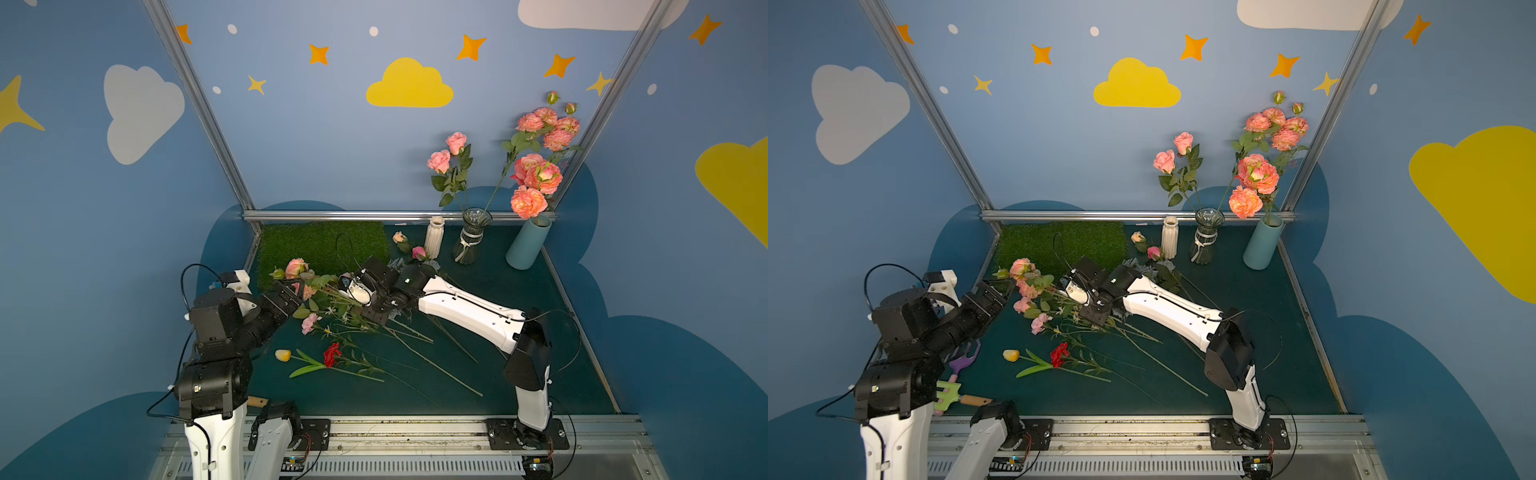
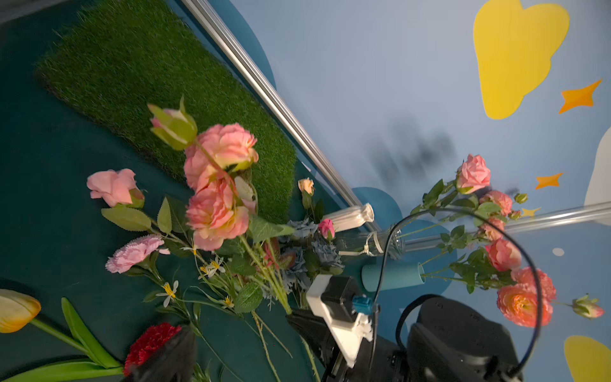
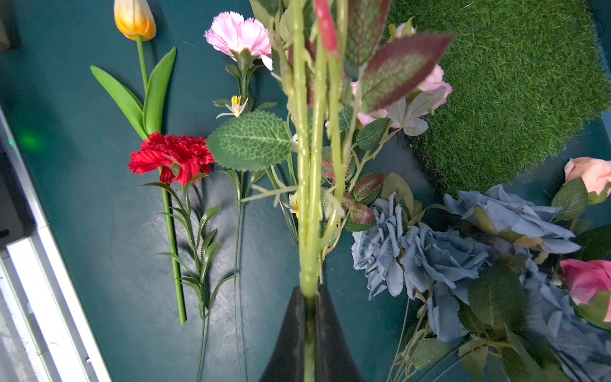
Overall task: Place the pink flowers into the vase
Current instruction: Pick up the flower at the center of the board.
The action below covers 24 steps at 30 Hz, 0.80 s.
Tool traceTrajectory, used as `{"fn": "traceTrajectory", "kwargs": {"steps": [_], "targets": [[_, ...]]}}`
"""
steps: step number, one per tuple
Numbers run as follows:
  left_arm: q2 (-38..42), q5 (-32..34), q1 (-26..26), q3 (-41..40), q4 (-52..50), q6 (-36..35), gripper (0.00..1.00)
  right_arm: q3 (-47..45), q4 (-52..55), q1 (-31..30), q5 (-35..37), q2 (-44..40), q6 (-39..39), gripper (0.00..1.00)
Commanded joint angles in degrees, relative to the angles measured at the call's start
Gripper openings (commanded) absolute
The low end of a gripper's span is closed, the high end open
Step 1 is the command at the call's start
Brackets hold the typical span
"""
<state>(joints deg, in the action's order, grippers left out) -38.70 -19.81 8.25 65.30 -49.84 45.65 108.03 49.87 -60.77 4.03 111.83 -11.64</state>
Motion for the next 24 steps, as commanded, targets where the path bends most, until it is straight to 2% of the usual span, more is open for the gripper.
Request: {"fn": "traceTrajectory", "kwargs": {"steps": [1,6,8,11,19,24], "targets": [[0.3,0.9,-4.7,-2.4,1.8,1.9,0.98,0.1,-2.0,1.4,-4.0,-5.2,4.0,0.0],[-2.1,13.5,-21.3,-3.9,4.6,3.3,0.97,-0.9,-3.9,2.8,-9.5,-7.8,7.2,0.0],[-4.0,16.5,-27.0,-4.2,6.4,3.1,0.97,-1.4,-4.6,3.3,-11.2,-9.0,7.9,0.0],[-7.1,17.7,-31.6,-5.1,10.3,3.0,0.97,-2.7,-6.0,3.9,-14.0,-11.2,8.9,0.0],[-10.4,11.6,-32.4,-10.8,26.3,1.7,0.94,-16.5,-21.3,5.3,-20.9,-20.1,14.8,0.0],[-12.3,8.4,-32.4,-12.3,34.1,1.1,0.89,-17.4,-21.9,5.9,-24.1,-20.9,16.4,0.0]]}}
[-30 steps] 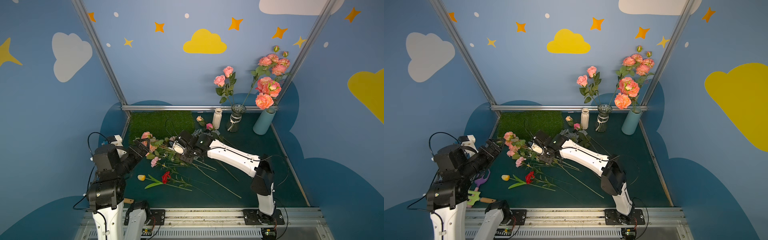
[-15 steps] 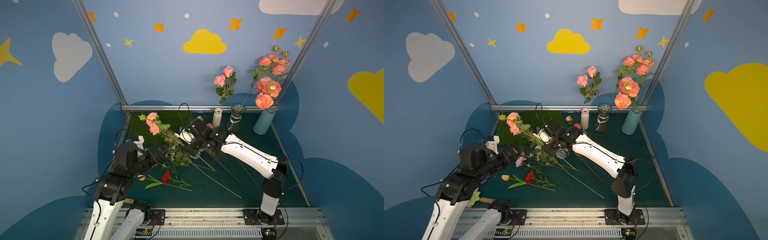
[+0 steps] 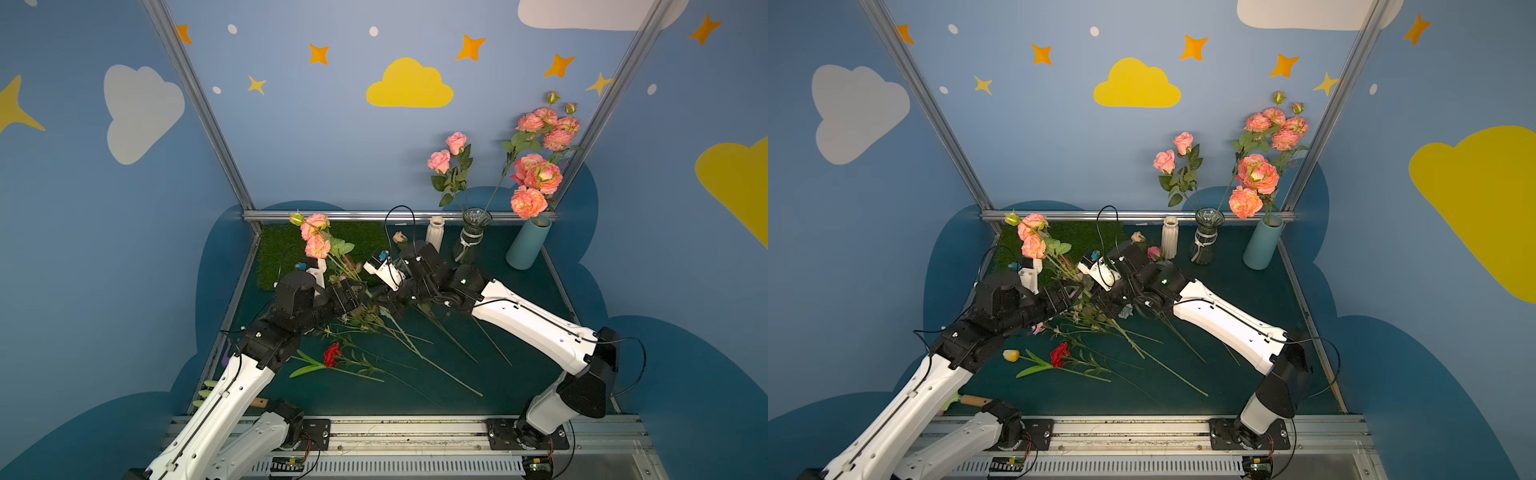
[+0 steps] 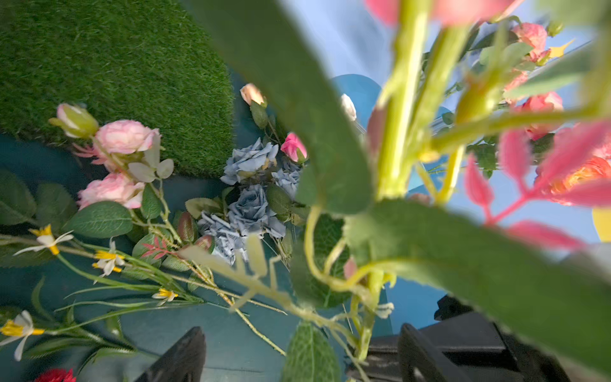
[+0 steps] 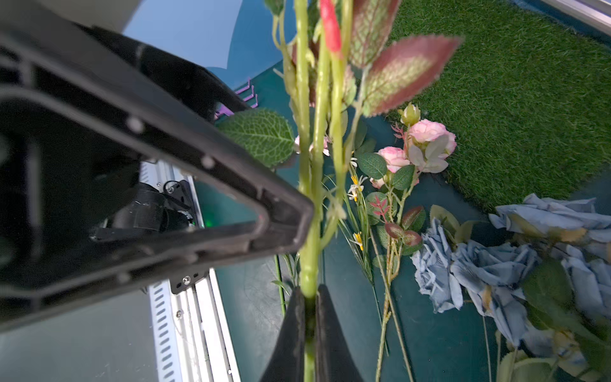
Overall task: Place the pink flowers into the vase
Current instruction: Pick up the flower at the center of the board.
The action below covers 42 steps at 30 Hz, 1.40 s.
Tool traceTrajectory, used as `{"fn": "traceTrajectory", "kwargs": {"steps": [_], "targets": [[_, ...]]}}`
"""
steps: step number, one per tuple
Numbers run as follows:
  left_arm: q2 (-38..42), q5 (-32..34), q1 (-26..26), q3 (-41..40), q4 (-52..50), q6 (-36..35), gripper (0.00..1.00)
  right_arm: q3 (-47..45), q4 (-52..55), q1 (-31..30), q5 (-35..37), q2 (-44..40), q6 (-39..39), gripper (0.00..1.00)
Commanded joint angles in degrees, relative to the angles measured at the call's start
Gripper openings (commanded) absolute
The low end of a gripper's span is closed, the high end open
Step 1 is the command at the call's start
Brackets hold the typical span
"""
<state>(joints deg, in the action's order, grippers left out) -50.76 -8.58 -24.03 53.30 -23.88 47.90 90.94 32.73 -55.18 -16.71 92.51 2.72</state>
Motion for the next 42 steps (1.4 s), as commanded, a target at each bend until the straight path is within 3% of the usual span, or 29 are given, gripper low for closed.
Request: {"fn": "traceTrajectory", "kwargs": {"steps": [1,6,10,13,18,21,25,30,36,39,42], "targets": [[-0.4,-3.3,-0.2,-0.3,9.0,-1.2,0.87,-0.5,-4.9,0.4,-3.5,-1.5,2.1,0.0],[-1.4,-3.0,-0.1,0.0,9.4,-2.0,0.72,-0.8,-5.7,0.3,-4.7,-1.4,2.5,0.0],[-1.1,-2.9,-0.1,-0.5,10.3,-2.5,0.52,-1.0,-5.6,0.4,-4.6,-1.3,2.6,0.0],[-1.2,-2.6,-0.1,-0.7,10.2,-2.7,0.27,-1.2,-5.9,0.5,-4.9,-1.2,2.9,0.0],[-1.2,-2.4,-0.1,-1.0,10.8,-3.0,0.03,-1.3,-5.8,0.6,-4.9,-0.9,2.9,0.0],[-1.0,-3.3,0.0,-1.0,11.4,-3.7,0.02,-1.7,-5.7,0.7,-5.6,-1.2,2.5,0.0],[-1.4,-8.3,0.3,-0.2,12.8,-5.4,0.02,-2.5,-5.9,1.4,-7.0,-2.3,2.1,0.21],[-2.8,-14.2,0.9,0.1,15.2,-5.7,0.02,-2.9,-6.9,2.8,-12.0,-3.4,2.5,0.27],[-3.1,-17.1,1.0,0.4,15.4,-6.3,0.02,-3.4,-8.1,3.2,-13.6,-3.5,2.9,0.26],[-2.8,-17.4,1.0,0.7,14.8,-6.7,0.02,-3.4,-8.4,3.6,-14.1,-3.3,3.1,0.21],[-2.8,-17.6,1.0,1.0,14.4,-7.0,0.02,-3.3,-8.5,3.8,-14.8,-3.0,3.3,0.1]]}}
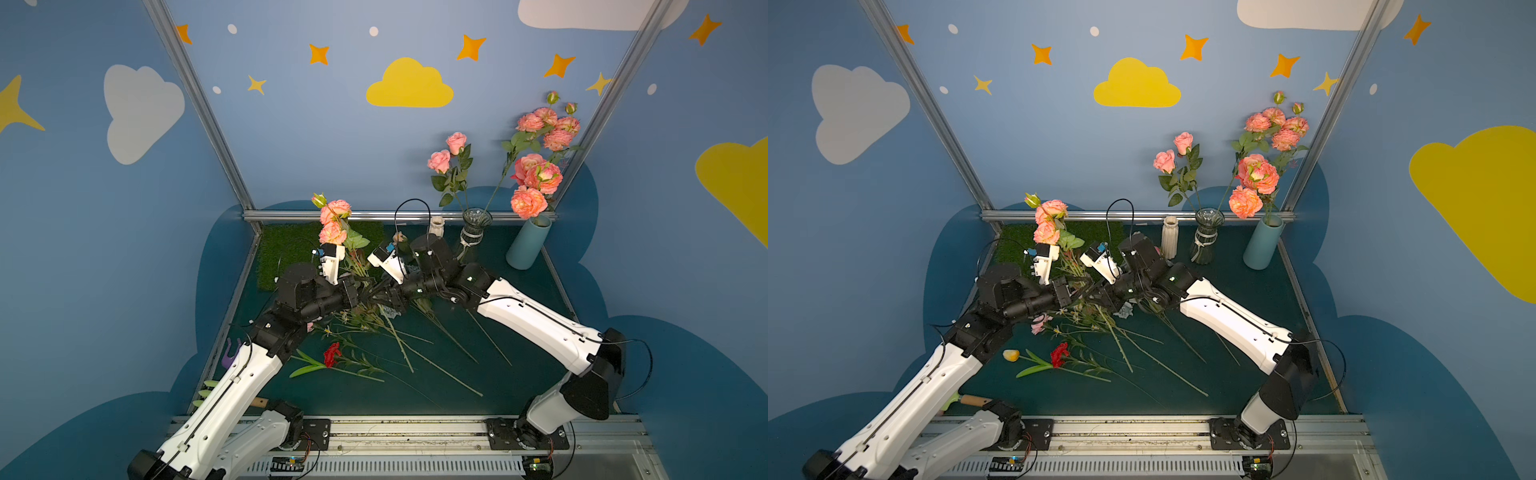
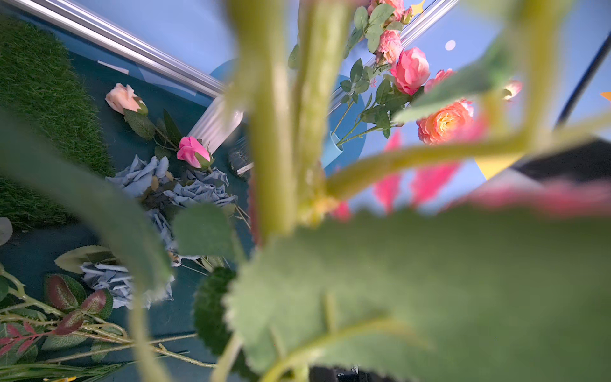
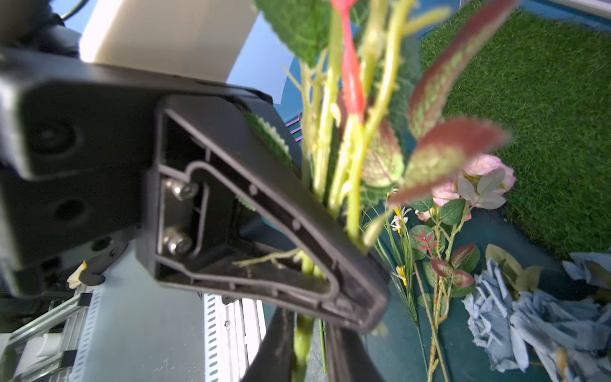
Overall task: Place the pink flowers into the vase
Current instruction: Pick up the flower at the center of the board, then place the flower in the vase.
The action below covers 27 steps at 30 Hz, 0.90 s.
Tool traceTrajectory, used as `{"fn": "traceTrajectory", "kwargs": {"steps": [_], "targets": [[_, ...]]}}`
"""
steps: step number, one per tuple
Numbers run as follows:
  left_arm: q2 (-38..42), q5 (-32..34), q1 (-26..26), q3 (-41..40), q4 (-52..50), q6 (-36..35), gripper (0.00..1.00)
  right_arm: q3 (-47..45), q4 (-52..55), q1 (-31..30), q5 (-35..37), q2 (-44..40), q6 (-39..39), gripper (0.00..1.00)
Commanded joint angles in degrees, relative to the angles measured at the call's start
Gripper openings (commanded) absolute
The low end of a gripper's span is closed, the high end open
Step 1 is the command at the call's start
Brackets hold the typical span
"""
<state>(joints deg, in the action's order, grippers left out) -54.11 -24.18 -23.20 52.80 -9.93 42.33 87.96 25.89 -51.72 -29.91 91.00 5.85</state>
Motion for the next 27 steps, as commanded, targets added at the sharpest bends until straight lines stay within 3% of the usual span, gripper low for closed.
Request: {"fn": "traceTrajectory", "kwargs": {"steps": [1,3,4,6,7,8,12,20,23,27], "targets": [[0.5,-2.0,0.2,1.8,0.0,-1.8,0.02,-0.3,-1.8,0.5,-1.9,-1.5,0.3,0.05],[0.3,-1.8,0.2,2.5,-1.1,-2.5,0.05,-0.3,-1.7,0.6,-1.9,-1.6,0.2,0.0],[0.4,-1.4,0.2,2.7,-1.5,-2.9,0.23,-0.4,-1.7,0.8,-1.6,-1.7,0.2,0.0],[0.6,-0.3,0.1,3.1,-2.6,-3.2,0.71,-0.4,-1.8,1.3,0.5,-1.9,0.5,0.0],[0.8,0.3,0.2,3.5,-3.1,-3.3,0.85,-0.4,-1.8,1.8,1.5,-2.0,0.8,0.0],[0.9,0.7,0.2,3.8,-3.6,-3.6,0.91,-0.3,-1.8,2.3,2.9,-1.9,0.9,0.0],[1.8,4.6,0.1,6.0,-7.5,-4.9,0.98,0.6,-1.2,3.5,11.0,-1.6,0.6,0.0],[1.6,18.8,0.7,11.2,-20.2,-9.6,0.98,7.7,-0.8,5.3,33.0,3.2,-3.3,0.0],[1.6,19.6,2.9,10.4,-20.6,-10.9,0.97,11.3,-3.1,5.8,40.6,6.2,-5.7,0.0],[0.2,14.5,8.3,7.8,-18.2,-9.2,0.97,17.2,-7.2,6.5,47.4,10.6,-9.8,0.0]]}}
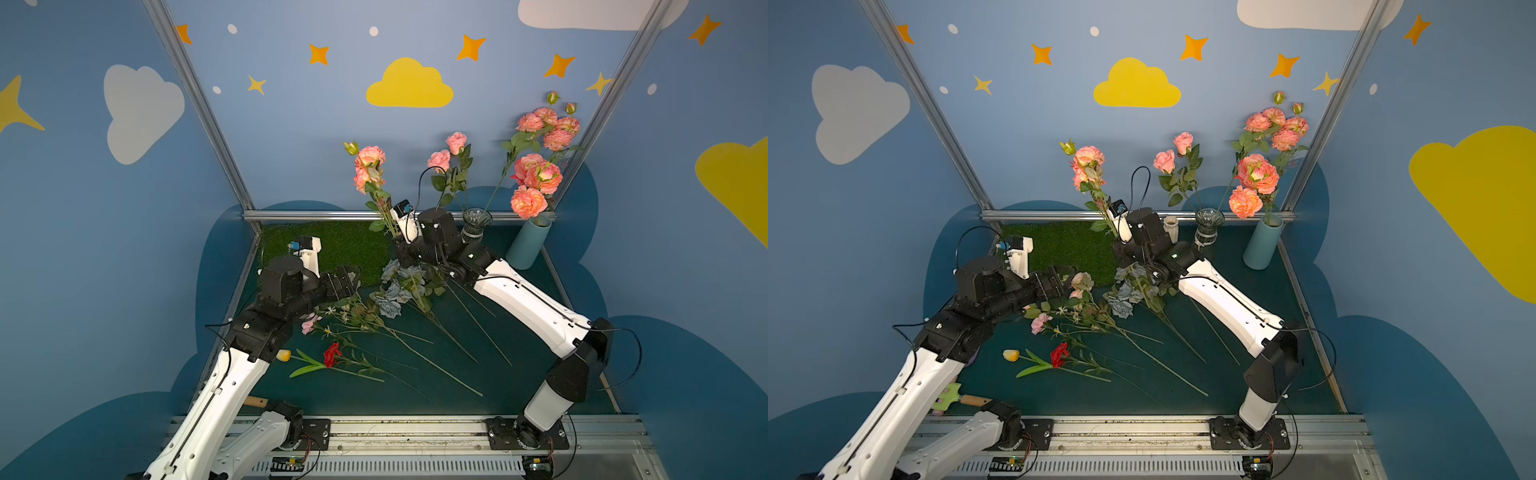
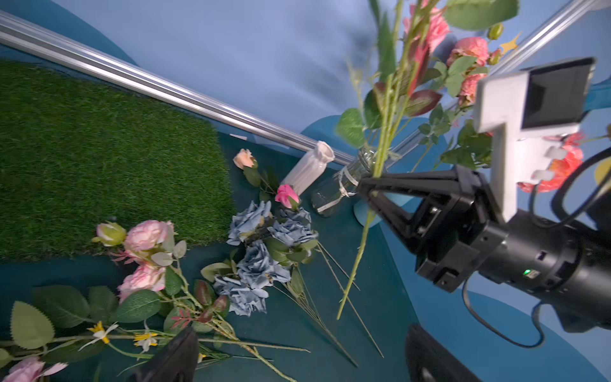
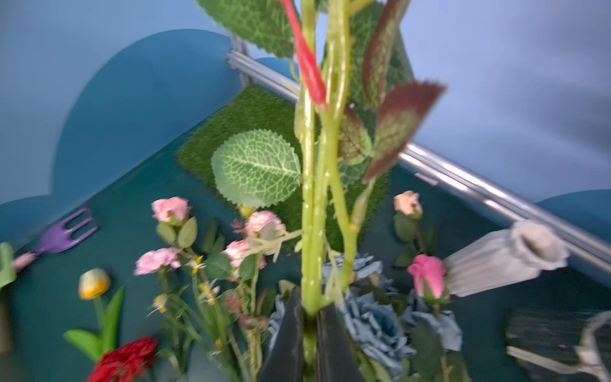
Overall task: Place the pink flowers into the vase
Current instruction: Place the flower in the vase.
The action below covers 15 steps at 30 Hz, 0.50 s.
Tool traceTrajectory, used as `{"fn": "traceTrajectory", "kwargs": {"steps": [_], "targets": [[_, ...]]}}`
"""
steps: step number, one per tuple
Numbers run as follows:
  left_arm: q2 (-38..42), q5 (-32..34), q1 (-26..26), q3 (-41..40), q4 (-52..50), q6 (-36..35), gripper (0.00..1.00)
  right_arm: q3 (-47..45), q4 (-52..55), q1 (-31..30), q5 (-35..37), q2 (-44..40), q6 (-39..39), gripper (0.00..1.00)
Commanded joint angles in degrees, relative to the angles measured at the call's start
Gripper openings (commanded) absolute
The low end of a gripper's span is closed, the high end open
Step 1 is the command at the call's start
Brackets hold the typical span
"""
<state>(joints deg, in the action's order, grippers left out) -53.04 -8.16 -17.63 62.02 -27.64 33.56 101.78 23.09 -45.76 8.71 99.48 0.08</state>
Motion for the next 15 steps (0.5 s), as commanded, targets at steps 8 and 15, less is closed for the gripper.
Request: {"fn": "traceTrajectory", "kwargs": {"steps": [8,15], "targets": [[-2.3,-8.4,7.4,-4.0,3.0,1.8,0.95,16.9,-11.9,2.9,9.1,10.0,-11.5,0.0],[-1.2,-7.3,7.4,-4.3,1.0,0.8,0.95,23.6,-18.5,6.7,6.6,14.9,-13.1,0.0]]}}
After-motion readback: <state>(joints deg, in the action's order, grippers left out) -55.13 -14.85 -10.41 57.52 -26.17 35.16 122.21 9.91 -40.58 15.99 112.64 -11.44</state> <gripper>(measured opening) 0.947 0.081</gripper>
